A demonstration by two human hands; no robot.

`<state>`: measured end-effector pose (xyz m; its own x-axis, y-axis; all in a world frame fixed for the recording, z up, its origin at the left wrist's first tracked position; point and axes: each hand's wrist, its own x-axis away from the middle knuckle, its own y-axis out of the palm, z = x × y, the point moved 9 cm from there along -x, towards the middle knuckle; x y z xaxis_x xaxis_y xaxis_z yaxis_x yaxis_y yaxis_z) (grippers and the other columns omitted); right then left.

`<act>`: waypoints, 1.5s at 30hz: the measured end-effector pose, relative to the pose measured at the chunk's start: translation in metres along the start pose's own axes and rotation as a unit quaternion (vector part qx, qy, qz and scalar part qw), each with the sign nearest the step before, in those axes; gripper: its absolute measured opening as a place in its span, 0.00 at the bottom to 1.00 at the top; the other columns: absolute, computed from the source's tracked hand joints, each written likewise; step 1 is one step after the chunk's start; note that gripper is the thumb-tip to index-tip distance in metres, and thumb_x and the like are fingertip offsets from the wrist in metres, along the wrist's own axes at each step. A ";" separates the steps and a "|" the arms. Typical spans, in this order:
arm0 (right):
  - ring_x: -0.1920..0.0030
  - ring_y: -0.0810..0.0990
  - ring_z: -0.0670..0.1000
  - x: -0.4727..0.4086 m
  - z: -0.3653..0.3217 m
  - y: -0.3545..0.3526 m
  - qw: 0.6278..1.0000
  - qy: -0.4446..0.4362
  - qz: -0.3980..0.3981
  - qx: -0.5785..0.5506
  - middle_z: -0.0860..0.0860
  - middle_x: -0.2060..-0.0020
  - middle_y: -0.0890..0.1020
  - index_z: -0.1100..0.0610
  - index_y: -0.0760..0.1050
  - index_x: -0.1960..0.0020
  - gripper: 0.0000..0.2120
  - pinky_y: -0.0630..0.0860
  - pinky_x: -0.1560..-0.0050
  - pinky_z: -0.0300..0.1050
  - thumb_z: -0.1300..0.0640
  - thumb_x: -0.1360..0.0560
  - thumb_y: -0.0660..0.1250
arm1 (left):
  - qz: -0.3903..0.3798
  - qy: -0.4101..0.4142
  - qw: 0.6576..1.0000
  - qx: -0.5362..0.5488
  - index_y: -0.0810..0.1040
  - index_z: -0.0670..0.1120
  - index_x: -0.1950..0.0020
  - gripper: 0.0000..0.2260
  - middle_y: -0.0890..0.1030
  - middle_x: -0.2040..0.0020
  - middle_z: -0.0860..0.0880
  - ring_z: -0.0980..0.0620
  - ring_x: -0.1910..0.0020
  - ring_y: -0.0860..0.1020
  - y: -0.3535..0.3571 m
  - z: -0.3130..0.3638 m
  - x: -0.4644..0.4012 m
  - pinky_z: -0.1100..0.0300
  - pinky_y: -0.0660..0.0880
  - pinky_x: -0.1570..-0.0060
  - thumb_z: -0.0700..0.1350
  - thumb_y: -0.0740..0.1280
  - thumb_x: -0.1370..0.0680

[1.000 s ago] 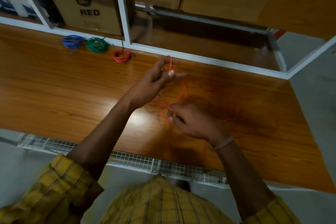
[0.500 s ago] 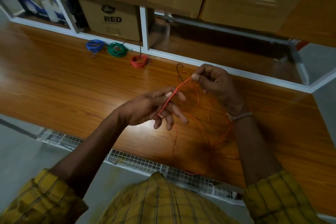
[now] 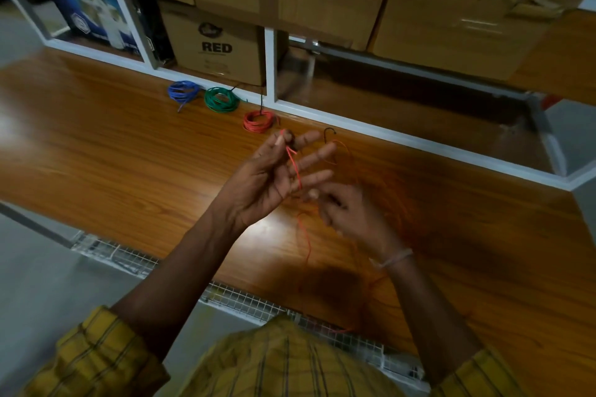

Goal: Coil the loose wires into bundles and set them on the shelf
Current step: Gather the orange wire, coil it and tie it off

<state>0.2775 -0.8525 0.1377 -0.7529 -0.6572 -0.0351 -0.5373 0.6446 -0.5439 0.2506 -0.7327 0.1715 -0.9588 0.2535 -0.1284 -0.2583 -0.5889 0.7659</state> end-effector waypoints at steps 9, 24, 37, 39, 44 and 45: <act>0.72 0.83 0.56 0.018 -0.018 0.007 0.981 0.036 -0.190 0.013 0.57 0.67 0.84 0.53 0.83 0.44 0.06 0.82 0.71 0.54 0.57 0.20 0.71 | 0.218 0.075 0.904 -0.359 0.66 0.45 0.24 0.16 0.77 0.26 0.54 0.50 0.26 0.75 -0.049 0.027 -0.002 0.44 0.71 0.30 0.49 0.54 0.10; 0.80 0.61 0.41 -0.056 -0.024 -0.079 0.870 -0.036 -0.115 -0.479 0.48 0.71 0.69 0.64 0.76 0.41 0.15 0.63 0.77 0.37 0.64 0.18 0.52 | 0.045 -0.076 0.896 -0.435 0.68 0.36 0.38 0.13 0.82 0.37 0.36 0.47 0.70 0.69 -0.027 0.013 0.012 0.55 0.58 0.71 0.46 0.53 0.10; 0.78 0.61 0.47 -0.070 0.035 -0.022 0.979 0.086 -0.025 -0.184 0.52 0.72 0.69 0.60 0.79 0.53 0.24 0.55 0.78 0.38 0.40 0.16 0.59 | -0.064 -0.012 0.997 0.028 0.71 0.42 0.42 0.09 0.80 0.43 0.39 0.47 0.62 0.82 0.022 0.029 0.000 0.63 0.70 0.74 0.45 0.54 0.12; 0.78 0.62 0.48 -0.062 0.032 -0.010 0.982 0.091 -0.040 -0.158 0.53 0.73 0.69 0.65 0.78 0.53 0.28 0.57 0.79 0.38 0.40 0.16 0.58 | -0.019 0.037 0.999 0.028 0.72 0.44 0.43 0.13 0.80 0.38 0.41 0.41 0.44 0.85 0.018 0.041 -0.009 0.57 0.83 0.57 0.46 0.50 0.11; 0.77 0.70 0.46 -0.041 0.023 0.019 0.989 0.068 -0.128 -0.019 0.51 0.72 0.74 0.61 0.78 0.53 0.21 0.66 0.75 0.41 0.46 0.14 0.58 | 0.094 0.146 0.984 -0.031 0.74 0.43 0.41 0.13 0.76 0.27 0.40 0.35 0.21 0.69 -0.005 0.055 -0.025 0.27 0.62 0.25 0.46 0.51 0.10; 0.72 0.74 0.47 -0.037 0.017 0.022 0.988 0.024 -0.145 0.041 0.50 0.69 0.76 0.58 0.77 0.51 0.15 0.70 0.70 0.45 0.48 0.15 0.61 | 0.145 0.160 0.971 -0.097 0.74 0.43 0.39 0.13 0.77 0.27 0.40 0.36 0.22 0.71 -0.015 0.056 -0.025 0.27 0.62 0.25 0.47 0.52 0.10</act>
<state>0.3005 -0.8206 0.1128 -0.5903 -0.7888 0.1711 -0.7016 0.3967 -0.5919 0.2848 -0.6874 0.1987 -0.9742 -0.1789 -0.1375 0.0415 -0.7410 0.6702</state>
